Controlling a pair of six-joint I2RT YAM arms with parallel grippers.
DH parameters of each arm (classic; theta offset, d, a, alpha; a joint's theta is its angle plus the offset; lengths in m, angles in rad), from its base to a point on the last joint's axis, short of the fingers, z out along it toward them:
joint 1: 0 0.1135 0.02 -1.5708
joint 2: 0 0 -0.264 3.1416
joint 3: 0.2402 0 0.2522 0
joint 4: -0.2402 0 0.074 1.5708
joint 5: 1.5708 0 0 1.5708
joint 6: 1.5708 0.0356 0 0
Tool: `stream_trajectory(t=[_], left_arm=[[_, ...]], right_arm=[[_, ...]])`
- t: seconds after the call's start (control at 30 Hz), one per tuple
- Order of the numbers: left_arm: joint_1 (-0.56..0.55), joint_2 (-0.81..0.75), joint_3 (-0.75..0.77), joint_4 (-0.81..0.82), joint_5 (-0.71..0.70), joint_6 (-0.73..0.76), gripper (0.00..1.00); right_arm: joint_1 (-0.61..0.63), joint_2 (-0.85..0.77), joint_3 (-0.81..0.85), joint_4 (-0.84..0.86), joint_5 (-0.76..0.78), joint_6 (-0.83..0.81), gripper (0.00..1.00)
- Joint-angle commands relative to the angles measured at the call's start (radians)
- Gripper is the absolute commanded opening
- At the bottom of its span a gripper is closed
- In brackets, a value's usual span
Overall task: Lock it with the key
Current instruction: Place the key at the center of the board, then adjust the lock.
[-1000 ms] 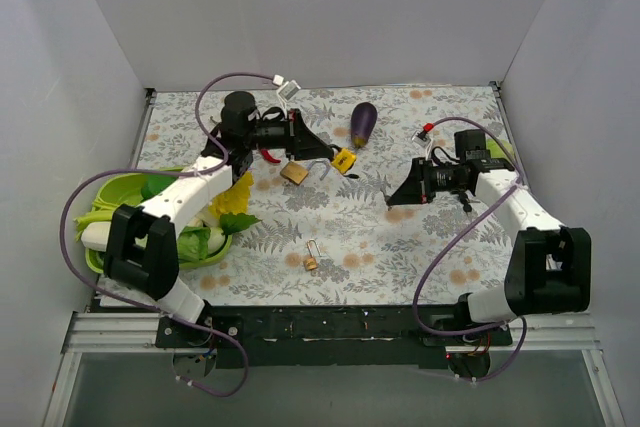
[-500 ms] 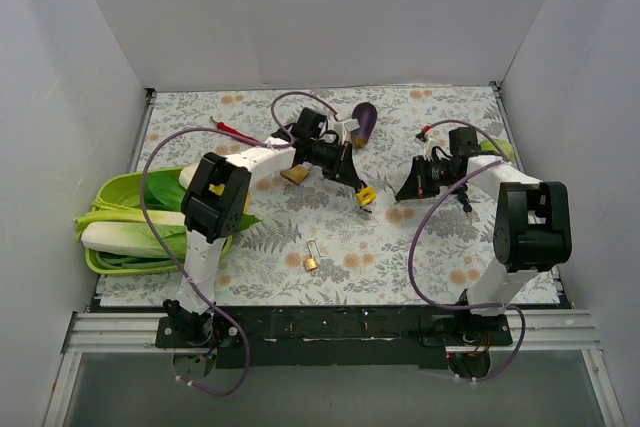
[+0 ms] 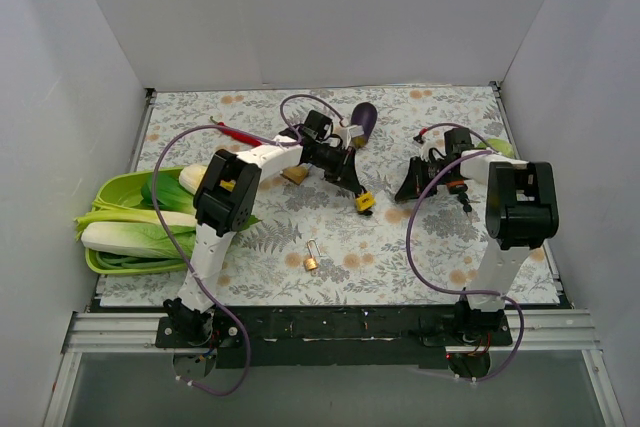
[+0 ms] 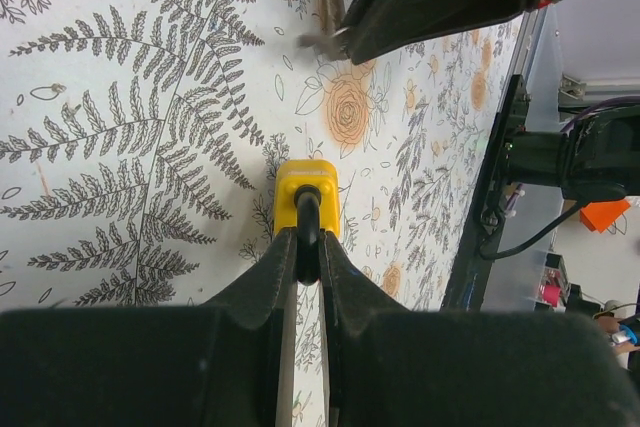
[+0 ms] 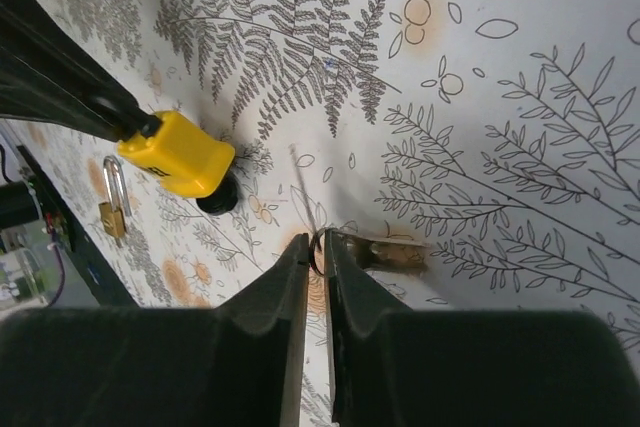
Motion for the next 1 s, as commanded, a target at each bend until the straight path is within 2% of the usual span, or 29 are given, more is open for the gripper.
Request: stream_trajectory(t=[0.0,0.03,0.13,0.3,0.4,0.43,0.47,0.53,0.57,0.6,0.67,0.7,0.73,0.77,0.8,0.83,0.9,0.97], left_arm=[[0.004,-0.081,0.018,0.007,0.066,-0.007,0.00],[0.006,-0.092,0.012,0.012,0.072,-0.013,0.00],[0.015,-0.143,0.006,0.015,0.093,-0.045,0.00],[0.037,-0.274,-0.032,0.013,0.148,-0.122,0.00],[0.044,-0.339,-0.064,0.007,0.179,-0.156,0.00],[0.053,-0.382,-0.073,0.006,0.216,-0.166,0.00],[0.058,-0.402,-0.087,0.006,0.236,-0.189,0.00],[0.076,-0.475,-0.153,0.062,0.320,-0.225,0.00],[0.084,-0.503,-0.185,0.108,0.355,-0.293,0.00],[0.090,-0.538,-0.277,0.248,0.386,-0.339,0.00],[0.107,-0.621,-0.365,0.413,0.470,-0.474,0.00],[0.110,-0.643,-0.412,0.525,0.489,-0.624,0.00],[0.118,-0.659,-0.485,0.719,0.506,-0.700,0.00],[0.116,-0.688,-0.524,0.821,0.526,-0.770,0.00],[0.118,-0.698,-0.553,0.919,0.535,-0.850,0.00],[0.116,-0.704,-0.601,1.085,0.535,-0.965,0.00],[0.116,-0.712,-0.624,1.249,0.540,-1.054,0.00],[0.116,-0.707,-0.644,1.321,0.546,-1.139,0.00]], right_arm=[[-0.002,0.042,0.057,-0.008,-0.003,-0.009,0.23],[-0.002,0.048,0.060,-0.012,-0.008,0.000,0.32],[-0.002,0.043,0.066,-0.022,-0.014,0.002,0.47],[-0.005,-0.068,0.103,-0.074,-0.087,-0.061,0.54],[-0.003,-0.180,0.127,-0.120,-0.135,-0.162,0.65],[-0.003,-0.209,0.132,-0.137,-0.139,-0.192,0.78],[-0.003,-0.269,0.132,-0.152,-0.152,-0.223,0.87],[-0.002,-0.378,0.115,-0.158,-0.167,-0.317,0.91],[-0.002,-0.419,0.100,-0.145,-0.197,-0.337,0.91],[0.005,-0.462,0.086,-0.138,-0.213,-0.376,0.92],[0.026,-0.600,0.033,-0.099,-0.233,-0.403,0.93],[0.063,-0.649,0.011,-0.082,-0.232,-0.423,0.93],[0.086,-0.700,-0.044,-0.051,-0.230,-0.446,0.94],[0.113,-0.793,-0.069,-0.022,-0.210,-0.453,0.94],[0.177,-0.835,-0.093,0.010,-0.198,-0.469,0.95],[0.219,-0.896,-0.110,0.020,-0.177,-0.498,0.96],[0.342,-0.935,-0.141,0.036,-0.100,-0.515,0.97],[0.429,-0.963,-0.153,0.052,-0.043,-0.518,0.97]])
